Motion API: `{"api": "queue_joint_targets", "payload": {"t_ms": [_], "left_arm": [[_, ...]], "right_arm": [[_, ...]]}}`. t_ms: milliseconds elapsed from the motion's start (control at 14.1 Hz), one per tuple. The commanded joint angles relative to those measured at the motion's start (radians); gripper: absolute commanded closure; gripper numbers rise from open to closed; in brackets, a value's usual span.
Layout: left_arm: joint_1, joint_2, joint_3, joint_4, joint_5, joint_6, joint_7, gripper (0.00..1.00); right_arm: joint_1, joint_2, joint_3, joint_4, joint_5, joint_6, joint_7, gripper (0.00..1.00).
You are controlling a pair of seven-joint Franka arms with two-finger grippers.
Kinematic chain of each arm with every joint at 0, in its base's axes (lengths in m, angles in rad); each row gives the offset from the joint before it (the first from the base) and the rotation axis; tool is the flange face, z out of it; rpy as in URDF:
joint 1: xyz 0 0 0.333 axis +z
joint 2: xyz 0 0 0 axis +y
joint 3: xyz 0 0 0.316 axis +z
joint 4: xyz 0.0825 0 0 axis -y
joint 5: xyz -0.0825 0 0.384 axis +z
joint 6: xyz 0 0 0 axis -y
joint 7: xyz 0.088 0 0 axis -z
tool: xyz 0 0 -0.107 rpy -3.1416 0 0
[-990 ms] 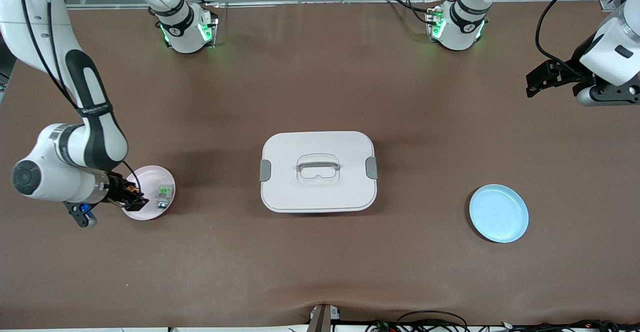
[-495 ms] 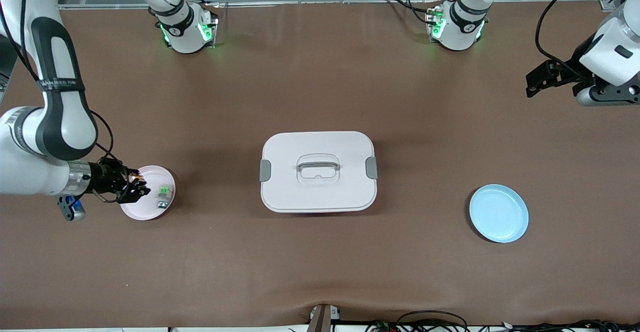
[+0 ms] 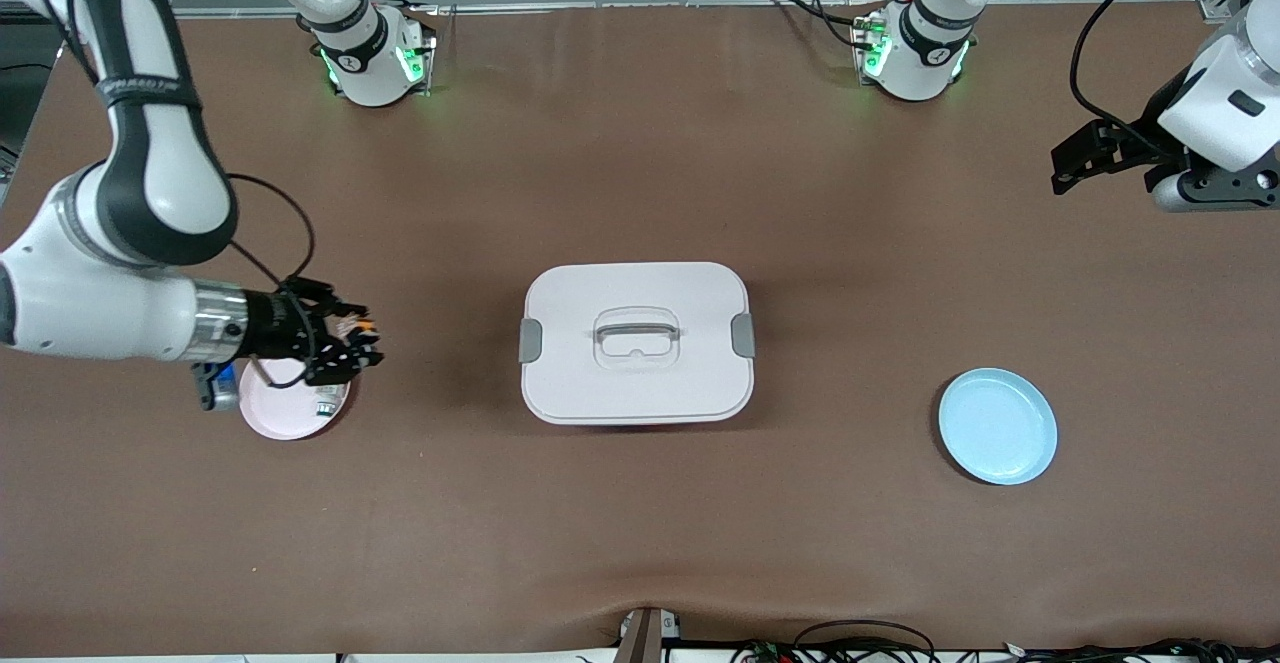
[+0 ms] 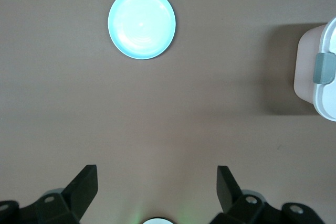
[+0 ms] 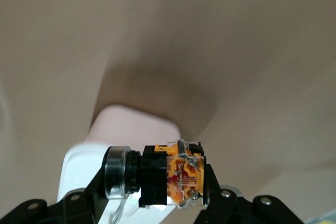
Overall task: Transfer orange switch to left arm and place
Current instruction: 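Lift the switch with the right gripper over the white box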
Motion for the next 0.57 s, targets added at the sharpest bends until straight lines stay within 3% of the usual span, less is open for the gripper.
{"api": "queue_joint_targets", "payload": {"t_ms": [0, 495], "left_arm": [[-0.003, -0.006, -0.013, -0.001, -0.005, -0.009, 0.011, 0.00], [-0.030, 0.000, -0.025, 0.004, -0.015, 0.022, 0.012, 0.00]], "right_arm": [[0.078, -0.019, -0.009, 0.017, 0.062, 0.017, 0.152, 1.00], [0.291, 0.004, -0.009, 0.155, 0.119, 0.102, 0.525, 1.00]]}}
